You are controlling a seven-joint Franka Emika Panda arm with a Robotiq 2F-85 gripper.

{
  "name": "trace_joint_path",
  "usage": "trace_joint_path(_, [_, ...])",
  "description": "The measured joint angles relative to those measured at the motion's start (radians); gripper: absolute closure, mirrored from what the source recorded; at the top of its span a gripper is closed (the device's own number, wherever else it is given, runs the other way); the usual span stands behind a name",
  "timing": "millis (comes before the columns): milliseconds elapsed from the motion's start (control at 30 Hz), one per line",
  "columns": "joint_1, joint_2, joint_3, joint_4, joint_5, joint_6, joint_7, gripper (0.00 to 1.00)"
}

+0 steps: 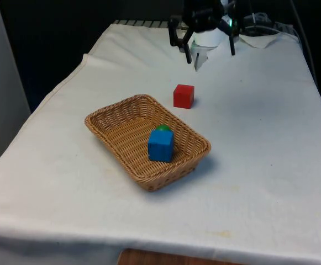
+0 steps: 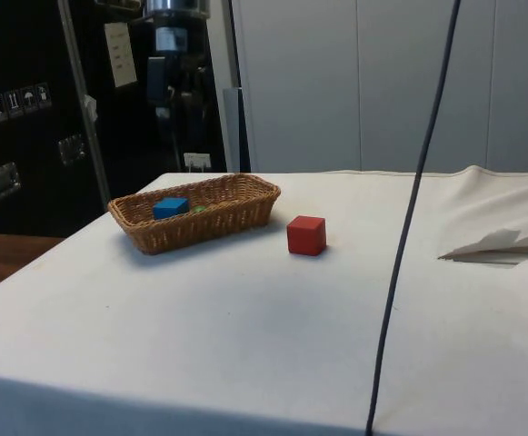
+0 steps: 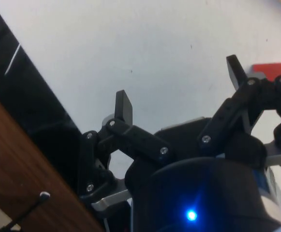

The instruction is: Place all non-red objects into the basket.

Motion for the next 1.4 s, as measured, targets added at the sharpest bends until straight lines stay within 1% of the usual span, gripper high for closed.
trace_joint_path(100, [0.001, -0.012, 0.001, -0.01, -0.003, -0.003, 0.002, 0.0])
trace_joint_path(133, [0.001, -0.024, 0.003, -0.02, -0.006, -0.007, 0.003, 0.0])
trace_joint_path(167, [0.002, -0.049, 0.006, -0.04, -0.011, -0.011, 0.007, 0.0])
trace_joint_path(233, [0.003, -0.072, 0.011, -0.062, -0.016, -0.012, 0.01, 0.0])
trace_joint_path(300, [0.005, -0.1, 0.024, -0.087, -0.031, -0.012, 0.022, 0.0])
trace_joint_path(367, [0.005, -0.1, 0.024, -0.087, -0.031, -0.012, 0.022, 0.0])
trace_joint_path(400, [0.005, -0.112, 0.034, -0.097, -0.045, -0.012, 0.031, 0.0])
trace_joint_path(467, [0.005, -0.12, 0.043, -0.104, -0.057, -0.012, 0.039, 0.0])
trace_joint_path(600, [0.006, -0.134, 0.058, -0.119, -0.082, -0.012, 0.048, 0.0])
trace_joint_path(667, [0.006, -0.139, 0.061, -0.124, -0.089, -0.012, 0.051, 0.0])
trace_joint_path(733, [0.006, -0.154, 0.07, -0.139, -0.11, -0.012, 0.058, 0.0])
trace_joint_path(933, [0.006, -0.191, 0.101, -0.176, -0.163, -0.012, 0.094, 0.0])
trace_joint_path(967, [0.006, -0.191, 0.101, -0.176, -0.163, -0.012, 0.094, 0.0])
trace_joint_path(1133, [0.006, -0.217, 0.124, -0.2, -0.194, -0.012, 0.123, 0.0])
trace_joint_path(1167, [0.006, -0.217, 0.124, -0.2, -0.194, -0.012, 0.123, 0.0])
trace_joint_path(1200, [0.006, -0.222, 0.129, -0.204, -0.201, -0.012, 0.131, 0.0])
trace_joint_path(1233, [0.006, -0.229, 0.14, -0.212, -0.215, -0.013, 0.147, 0.0])
trace_joint_path(1267, [0.006, -0.229, 0.14, -0.212, -0.215, -0.013, 0.147, 0.0])
trace_joint_path(1400, [0.006, -0.239, 0.157, -0.222, -0.243, -0.013, 0.177, 0.0])
